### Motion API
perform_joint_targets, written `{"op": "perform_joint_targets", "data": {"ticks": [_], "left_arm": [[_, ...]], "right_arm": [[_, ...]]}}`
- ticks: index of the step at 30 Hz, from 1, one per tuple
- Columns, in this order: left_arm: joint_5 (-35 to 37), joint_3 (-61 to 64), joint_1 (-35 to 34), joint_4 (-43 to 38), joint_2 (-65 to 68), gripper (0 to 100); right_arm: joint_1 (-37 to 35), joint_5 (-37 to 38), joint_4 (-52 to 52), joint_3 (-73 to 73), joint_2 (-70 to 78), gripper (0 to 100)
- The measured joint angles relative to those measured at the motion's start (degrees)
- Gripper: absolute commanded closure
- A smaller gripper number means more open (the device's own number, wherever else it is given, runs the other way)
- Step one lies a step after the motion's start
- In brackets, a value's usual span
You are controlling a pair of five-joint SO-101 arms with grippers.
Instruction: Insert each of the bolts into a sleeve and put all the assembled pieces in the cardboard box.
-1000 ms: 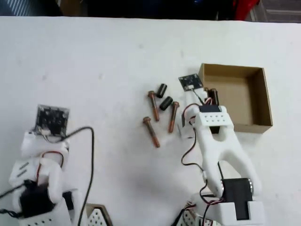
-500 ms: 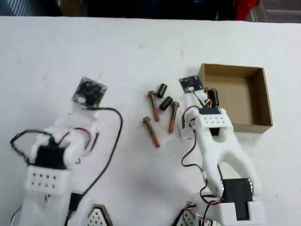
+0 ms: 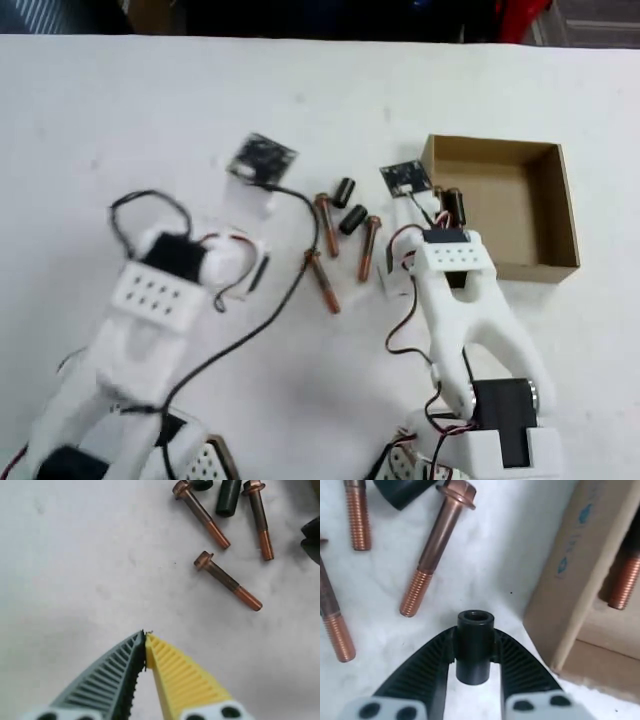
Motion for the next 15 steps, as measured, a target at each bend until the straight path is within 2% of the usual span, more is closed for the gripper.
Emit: {"op": "perform_joint_targets", "data": {"ticks": [9,15], "left_arm": [[0.62,-6.77,6.51,0.00,18.29,98],[11.16,-13.27,7.74,0.00,26.11,98]], "right_arm": [[0.00,0.00,0.00,0.00,0.00,98.2],[0.00,0.00,0.00,0.00,0.00,98.2]]}}
